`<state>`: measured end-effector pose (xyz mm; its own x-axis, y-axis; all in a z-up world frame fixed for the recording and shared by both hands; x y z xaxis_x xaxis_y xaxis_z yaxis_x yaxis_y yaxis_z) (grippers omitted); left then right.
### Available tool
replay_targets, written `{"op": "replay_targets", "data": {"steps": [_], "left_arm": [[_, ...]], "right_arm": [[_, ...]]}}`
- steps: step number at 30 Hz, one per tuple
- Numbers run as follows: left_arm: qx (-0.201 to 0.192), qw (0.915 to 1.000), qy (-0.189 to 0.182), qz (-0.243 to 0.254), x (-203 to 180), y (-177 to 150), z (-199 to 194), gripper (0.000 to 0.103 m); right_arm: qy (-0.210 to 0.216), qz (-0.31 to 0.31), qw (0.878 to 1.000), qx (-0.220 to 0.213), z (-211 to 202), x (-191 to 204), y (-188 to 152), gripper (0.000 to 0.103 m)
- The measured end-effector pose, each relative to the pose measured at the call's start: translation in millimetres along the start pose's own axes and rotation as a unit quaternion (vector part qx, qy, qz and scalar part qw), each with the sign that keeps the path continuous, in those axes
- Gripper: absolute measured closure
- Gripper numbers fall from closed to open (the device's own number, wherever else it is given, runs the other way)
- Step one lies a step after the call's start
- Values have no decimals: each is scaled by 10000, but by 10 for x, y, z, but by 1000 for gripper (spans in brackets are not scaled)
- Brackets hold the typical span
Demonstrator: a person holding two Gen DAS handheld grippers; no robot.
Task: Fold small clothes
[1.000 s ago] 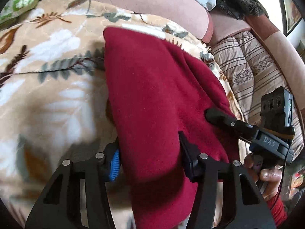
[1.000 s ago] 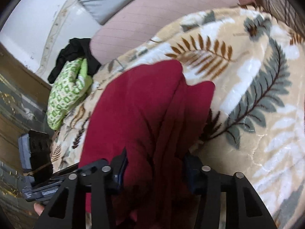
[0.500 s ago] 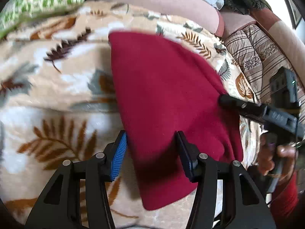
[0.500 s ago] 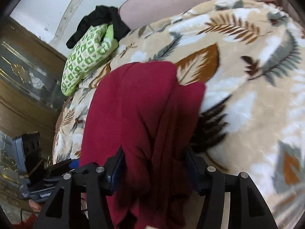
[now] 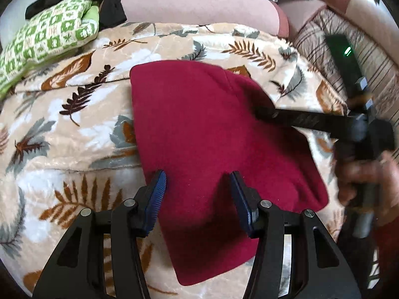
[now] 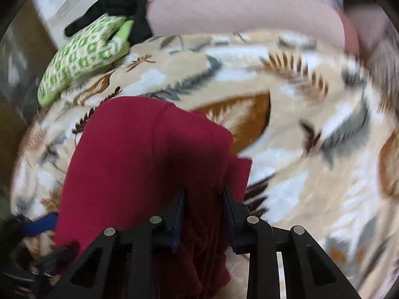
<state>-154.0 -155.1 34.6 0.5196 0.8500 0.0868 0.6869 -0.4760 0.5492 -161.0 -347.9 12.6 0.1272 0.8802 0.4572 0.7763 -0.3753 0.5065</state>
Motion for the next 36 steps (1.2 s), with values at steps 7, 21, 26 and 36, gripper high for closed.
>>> {"op": "replay_targets", "data": {"steps": [7,21,26,36], "left_arm": [[25,9999,-6,-135,67,-45,3,51],[-54,9997,196,-134,7,-143,-61,51],[-51,9991,142,-390,87,-150,-106,51],[-198,9975,422,-540,181,-62,-181,51]], "right_arm": [[413,-312,9986,-69,-592,289,-220,75],[480,-19,9986,213,-470,269,-990,92],[240,-271,9992,-145,-776,496,-843,88],[-60,-807,9959,-396,-500,848,-427,73]]}}
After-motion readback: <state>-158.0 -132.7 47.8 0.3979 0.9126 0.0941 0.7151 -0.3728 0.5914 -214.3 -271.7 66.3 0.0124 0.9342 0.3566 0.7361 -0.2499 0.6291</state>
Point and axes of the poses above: each gripper's, at about its wrist camera, not at the fingertips, and z roughly the way its jaws point, x to its left, y to its top, the point moved 2 cm from there along z, roughly the way its jaws point, and after that the axes turned 13 degrees about y, right-handed, at the moved point
